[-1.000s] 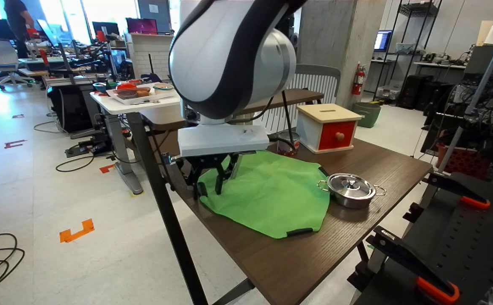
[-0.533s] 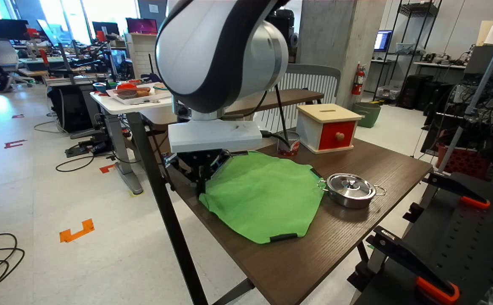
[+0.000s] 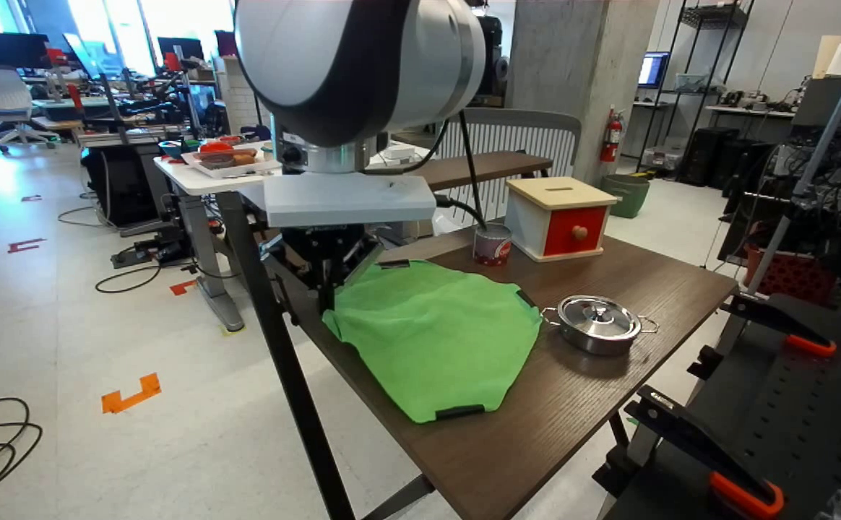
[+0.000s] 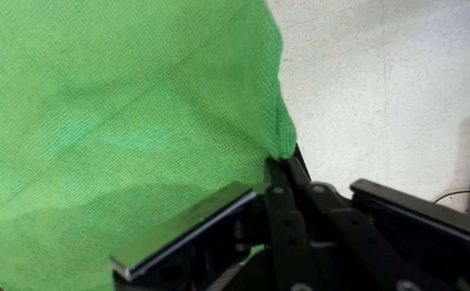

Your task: Fold the cloth

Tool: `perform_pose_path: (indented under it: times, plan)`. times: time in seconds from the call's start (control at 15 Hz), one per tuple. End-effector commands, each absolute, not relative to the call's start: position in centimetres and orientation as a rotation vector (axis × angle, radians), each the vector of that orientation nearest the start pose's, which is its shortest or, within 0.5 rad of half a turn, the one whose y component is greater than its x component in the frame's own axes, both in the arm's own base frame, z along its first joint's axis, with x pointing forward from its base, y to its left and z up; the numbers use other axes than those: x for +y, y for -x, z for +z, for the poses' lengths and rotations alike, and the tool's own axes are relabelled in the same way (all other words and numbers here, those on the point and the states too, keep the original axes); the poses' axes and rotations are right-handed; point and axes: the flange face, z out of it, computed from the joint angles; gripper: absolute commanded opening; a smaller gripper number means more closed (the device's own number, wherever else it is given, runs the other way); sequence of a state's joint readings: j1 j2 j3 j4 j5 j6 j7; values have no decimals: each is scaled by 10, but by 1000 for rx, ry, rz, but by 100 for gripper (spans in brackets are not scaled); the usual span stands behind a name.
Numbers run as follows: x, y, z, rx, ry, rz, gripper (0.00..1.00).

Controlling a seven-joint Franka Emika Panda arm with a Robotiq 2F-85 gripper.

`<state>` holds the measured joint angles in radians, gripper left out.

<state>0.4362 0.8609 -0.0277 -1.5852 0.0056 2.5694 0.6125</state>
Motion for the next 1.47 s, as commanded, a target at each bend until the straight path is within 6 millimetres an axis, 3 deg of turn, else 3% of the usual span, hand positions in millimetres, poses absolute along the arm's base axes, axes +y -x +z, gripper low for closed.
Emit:
perform_pose_path:
  times: [0.0,0.47,0.87,1.27,1.33,1.4]
  plan:
    - [258,-638,168,328,3105,-170,1]
    - [200,-614,177,325,3128,-87,1]
    - [152,-595,164,347,3165,-20,1]
    - [124,-589,149,383,3180,42,1]
    - [122,-588,148,384,3183,54,29]
    - [121,-587,147,382,3182,64,31]
